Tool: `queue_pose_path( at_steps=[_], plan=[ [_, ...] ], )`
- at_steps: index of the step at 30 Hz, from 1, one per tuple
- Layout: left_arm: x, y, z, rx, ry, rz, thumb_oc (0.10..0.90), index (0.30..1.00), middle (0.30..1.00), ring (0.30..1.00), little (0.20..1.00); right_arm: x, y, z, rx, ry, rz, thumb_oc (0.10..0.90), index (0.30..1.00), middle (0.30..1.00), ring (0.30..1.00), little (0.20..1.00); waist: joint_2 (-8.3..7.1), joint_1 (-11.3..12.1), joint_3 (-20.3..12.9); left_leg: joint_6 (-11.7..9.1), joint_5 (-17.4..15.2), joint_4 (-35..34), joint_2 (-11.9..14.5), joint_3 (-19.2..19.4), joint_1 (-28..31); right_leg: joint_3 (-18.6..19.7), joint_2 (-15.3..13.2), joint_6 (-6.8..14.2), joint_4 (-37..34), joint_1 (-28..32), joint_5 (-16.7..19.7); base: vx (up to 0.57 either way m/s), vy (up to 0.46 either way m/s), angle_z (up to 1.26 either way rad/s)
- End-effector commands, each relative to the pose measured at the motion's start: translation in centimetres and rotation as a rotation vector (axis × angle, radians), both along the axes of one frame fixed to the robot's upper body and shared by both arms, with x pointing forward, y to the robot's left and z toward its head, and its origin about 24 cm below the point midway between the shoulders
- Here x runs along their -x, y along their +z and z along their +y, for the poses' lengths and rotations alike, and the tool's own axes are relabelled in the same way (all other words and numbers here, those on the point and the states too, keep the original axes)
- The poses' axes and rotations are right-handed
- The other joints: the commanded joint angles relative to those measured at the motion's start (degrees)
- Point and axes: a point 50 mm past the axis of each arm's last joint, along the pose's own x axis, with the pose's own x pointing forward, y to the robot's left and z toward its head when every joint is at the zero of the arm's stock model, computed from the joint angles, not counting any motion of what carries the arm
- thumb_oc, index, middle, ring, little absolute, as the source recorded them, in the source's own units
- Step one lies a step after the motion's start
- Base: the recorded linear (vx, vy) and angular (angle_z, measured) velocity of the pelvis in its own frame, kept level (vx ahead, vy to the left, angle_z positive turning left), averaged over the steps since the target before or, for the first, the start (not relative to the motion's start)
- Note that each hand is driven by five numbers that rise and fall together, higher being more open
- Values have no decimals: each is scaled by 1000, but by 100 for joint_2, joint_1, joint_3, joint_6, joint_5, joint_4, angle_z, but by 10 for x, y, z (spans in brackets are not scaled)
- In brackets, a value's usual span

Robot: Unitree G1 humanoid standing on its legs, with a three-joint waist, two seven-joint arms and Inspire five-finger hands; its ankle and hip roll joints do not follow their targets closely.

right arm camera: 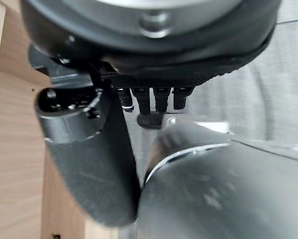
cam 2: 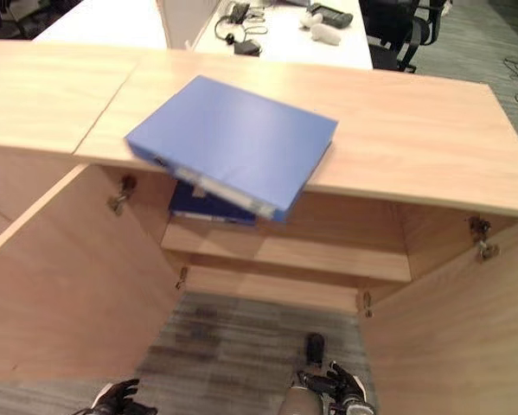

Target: Put the empty folder in the office cabinet

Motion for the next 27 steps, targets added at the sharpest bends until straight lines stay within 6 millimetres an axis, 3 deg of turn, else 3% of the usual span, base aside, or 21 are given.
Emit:
queue_pose_path(
  at_steps=[1,2,3,4,5,6,9,11,12,13,14,17,27],
  plan=[
    [-30,14,11,-41,-64,-113,800,900,900,900,900,41,-7,-14,71,45,152,800,900,900,900,900,-290,-44,-178,20,-37,-71,-421,-429,-708,83,-200,98,-380,561,-321,192,-273,-16],
    [-28,13,10,-34,-48,-112,800,900,900,900,900,41,-5,-18,81,44,151,800,900,900,900,900,-230,-59,-226,-51,66,37,-284,-468,-762,21,-94,31,-384,592,-402,271,-459,-13],
    [-29,13,8,-21,-36,-117,800,900,900,900,900,33,0,-27,112,72,129,800,900,900,900,900,-107,-44,-269,-254,658,625,48,-538,-1009,-192,212,-195,-490,835,-676,283,-454,-13],
    [-30,12,7,-17,-37,-118,800,900,900,900,900,29,2,-30,126,83,118,800,900,900,900,900,-78,-45,-275,-308,919,829,125,-620,-1114,-262,305,-277,-584,984,-759,376,-505,6],
    [-35,13,3,-7,-42,-134,800,900,900,900,900,24,6,-35,143,104,101,800,900,900,900,900,-92,-35,-269,-367,1312,1137,168,-801,-1217,-352,439,-438,-679,1234,-907,300,-325,12],
    [-38,14,2,-1,-39,-145,800,900,900,900,900,21,7,-37,151,111,95,800,900,900,900,900,-105,-37,-242,-401,1501,1308,174,-912,-1261,-391,473,-493,-705,1354,-955,307,-311,18],
    [-55,18,-11,32,-50,-213,800,900,900,900,900,5,14,-40,174,158,54,800,900,900,900,900,-283,21,-155,-392,1864,2159,143,-1037,-1611,-462,500,-657,-781,1598,-1133,232,-324,-19],
    [-67,21,-28,59,-121,-254,800,900,900,900,900,-3,19,-46,191,149,32,800,900,900,900,900,-290,27,-56,-294,1793,2301,151,-847,-1807,-474,481,-675,-810,1696,-1245,146,-152,0],
    [-71,22,-38,75,-173,-263,800,900,900,900,900,-7,21,-47,193,140,18,800,900,900,900,900,-264,77,-33,-171,1320,2043,-136,-937,-1989,-429,467,-630,-820,1726,-1281,214,-35,44],
    [-68,19,-43,78,-200,-246,800,900,900,900,900,-13,21,-43,189,155,5,800,900,900,900,900,-308,174,-33,-55,568,1547,-673,-1198,-2226,-306,476,-608,-820,1709,-1313,230,5,11],
    [-67,18,-43,73,-212,-230,800,900,900,900,900,-14,20,-39,187,170,7,800,900,900,900,900,-292,254,-4,-5,422,1285,-839,-1143,-2299,-262,548,-589,-820,1746,-1349,133,30,-3],
    [-59,15,-36,56,-200,-197,800,900,900,900,900,-8,14,-30,166,194,34,800,900,900,900,900,-307,288,-65,57,282,1073,-823,-880,-2169,-210,622,-585,-820,1835,-1371,62,38,-68],
    [-33,8,-13,-1,-152,-100,800,900,900,900,900,19,-4,-3,95,245,125,800,900,900,900,900,-451,336,-241,337,280,168,-985,-552,-1443,-84,580,-455,-739,1919,-1205,49,85,-15]
  ],
)
